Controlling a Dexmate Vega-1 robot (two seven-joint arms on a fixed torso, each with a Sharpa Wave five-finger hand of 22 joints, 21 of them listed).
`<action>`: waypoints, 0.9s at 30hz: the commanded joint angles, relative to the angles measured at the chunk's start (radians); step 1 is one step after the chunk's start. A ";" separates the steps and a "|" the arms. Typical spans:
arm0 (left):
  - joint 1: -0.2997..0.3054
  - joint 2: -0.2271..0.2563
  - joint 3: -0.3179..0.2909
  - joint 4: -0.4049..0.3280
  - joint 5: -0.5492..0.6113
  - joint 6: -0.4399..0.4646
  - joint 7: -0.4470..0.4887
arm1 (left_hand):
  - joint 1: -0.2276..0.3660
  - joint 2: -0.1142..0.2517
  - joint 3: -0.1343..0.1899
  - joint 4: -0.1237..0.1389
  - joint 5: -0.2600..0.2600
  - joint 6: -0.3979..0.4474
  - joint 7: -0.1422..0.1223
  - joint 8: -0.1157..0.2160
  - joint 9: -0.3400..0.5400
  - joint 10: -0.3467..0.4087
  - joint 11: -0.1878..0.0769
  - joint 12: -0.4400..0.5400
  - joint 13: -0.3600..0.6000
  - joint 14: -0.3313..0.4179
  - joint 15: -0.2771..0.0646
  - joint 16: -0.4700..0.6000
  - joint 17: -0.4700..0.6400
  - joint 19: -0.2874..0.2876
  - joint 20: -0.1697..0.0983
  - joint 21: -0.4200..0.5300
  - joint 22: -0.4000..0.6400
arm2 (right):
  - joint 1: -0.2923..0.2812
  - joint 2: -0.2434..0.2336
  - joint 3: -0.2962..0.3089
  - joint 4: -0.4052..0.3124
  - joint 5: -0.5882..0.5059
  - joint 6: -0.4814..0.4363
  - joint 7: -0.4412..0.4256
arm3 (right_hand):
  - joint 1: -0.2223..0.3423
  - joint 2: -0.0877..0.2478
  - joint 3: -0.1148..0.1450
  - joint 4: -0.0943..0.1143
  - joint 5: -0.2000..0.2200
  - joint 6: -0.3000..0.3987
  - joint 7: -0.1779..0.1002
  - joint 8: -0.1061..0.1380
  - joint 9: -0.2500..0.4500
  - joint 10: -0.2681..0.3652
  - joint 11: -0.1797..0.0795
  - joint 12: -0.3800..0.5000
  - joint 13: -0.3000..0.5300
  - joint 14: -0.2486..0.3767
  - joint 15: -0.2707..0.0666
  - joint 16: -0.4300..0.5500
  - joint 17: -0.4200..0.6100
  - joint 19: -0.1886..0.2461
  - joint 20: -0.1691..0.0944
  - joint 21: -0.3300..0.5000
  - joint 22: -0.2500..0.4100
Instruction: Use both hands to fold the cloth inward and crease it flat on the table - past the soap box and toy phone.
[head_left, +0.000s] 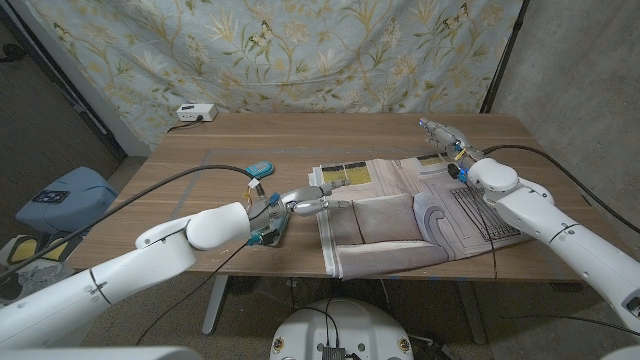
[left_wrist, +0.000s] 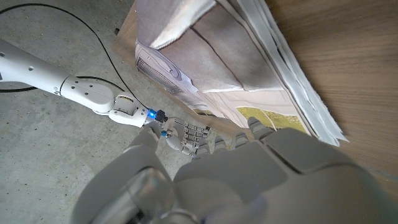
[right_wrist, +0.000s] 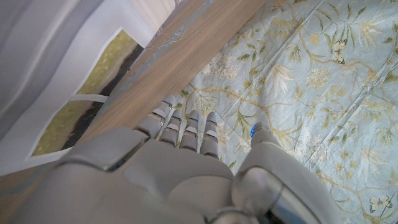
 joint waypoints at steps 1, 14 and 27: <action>-0.008 0.014 0.019 -0.032 0.021 0.016 -0.047 | -0.013 0.002 0.002 0.013 0.001 -0.013 -0.002 0.005 0.004 -0.074 0.000 0.004 0.003 -0.064 0.003 0.001 0.004 -0.012 0.004 -0.004 0.005 | -0.045 -0.042 0.032 -0.040 0.001 -0.009 -0.018 | -0.006 0.000 0.003 -0.008 0.005 -0.004 0.005 -0.001 0.003 -0.004 0.001 0.001 0.004 -0.004 0.003 -0.001 0.003 -0.004 -0.002 0.001 0.004; 0.002 0.048 0.017 -0.072 0.010 0.044 -0.083 | -0.031 0.010 0.000 0.029 0.001 -0.011 -0.003 0.009 0.004 -0.074 -0.004 0.007 0.002 -0.066 0.001 0.006 0.006 -0.016 0.006 0.001 0.005 | -0.063 -0.051 0.046 -0.042 0.004 -0.010 -0.027 | -0.007 0.000 0.004 -0.010 0.005 -0.006 0.009 -0.001 0.003 -0.006 -0.003 0.001 0.004 -0.005 0.003 -0.001 0.001 -0.006 -0.003 0.003 0.003; -0.001 0.067 0.025 -0.083 0.031 0.051 -0.105 | -0.053 0.013 0.005 0.047 0.003 0.035 -0.003 0.022 0.003 -0.047 -0.013 0.019 0.000 -0.068 -0.009 0.006 0.001 -0.027 0.000 0.006 0.005 | -0.071 -0.055 0.053 -0.043 -0.009 -0.015 -0.051 | -0.009 0.001 0.006 -0.012 0.005 -0.010 0.012 -0.001 0.003 -0.007 -0.002 0.002 0.004 -0.006 0.004 0.000 0.000 -0.008 -0.003 0.004 0.003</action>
